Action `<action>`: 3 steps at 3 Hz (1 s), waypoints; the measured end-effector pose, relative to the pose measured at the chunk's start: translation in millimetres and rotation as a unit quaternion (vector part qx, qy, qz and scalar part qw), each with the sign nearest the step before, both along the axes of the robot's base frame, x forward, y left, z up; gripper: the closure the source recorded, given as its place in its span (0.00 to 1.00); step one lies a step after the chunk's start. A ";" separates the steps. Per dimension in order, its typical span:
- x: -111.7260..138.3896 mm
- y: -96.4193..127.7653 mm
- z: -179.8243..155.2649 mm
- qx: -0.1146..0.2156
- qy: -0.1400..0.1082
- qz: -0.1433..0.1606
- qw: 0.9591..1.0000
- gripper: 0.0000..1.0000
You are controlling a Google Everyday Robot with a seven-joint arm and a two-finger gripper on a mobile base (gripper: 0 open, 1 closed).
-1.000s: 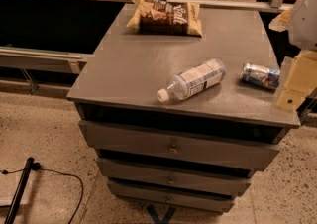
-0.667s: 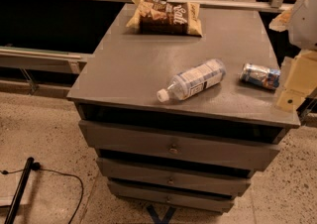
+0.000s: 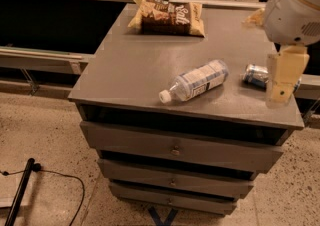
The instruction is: Place blue plastic bottle upright
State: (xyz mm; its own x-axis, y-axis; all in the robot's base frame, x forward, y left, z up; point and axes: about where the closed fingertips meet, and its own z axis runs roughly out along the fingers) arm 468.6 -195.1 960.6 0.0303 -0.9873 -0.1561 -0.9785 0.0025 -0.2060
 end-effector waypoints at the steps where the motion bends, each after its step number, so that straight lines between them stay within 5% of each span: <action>1: 23.3 13.5 -7.5 -0.010 0.008 0.075 0.997 0.00; 2: 40.9 32.9 -14.9 -0.018 0.013 0.143 0.990 0.00; 3: 54.4 49.3 -32.9 -0.020 0.022 0.177 0.984 0.00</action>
Offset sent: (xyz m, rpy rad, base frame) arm 0.0463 0.0470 -0.0266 -0.0705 0.1102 0.4561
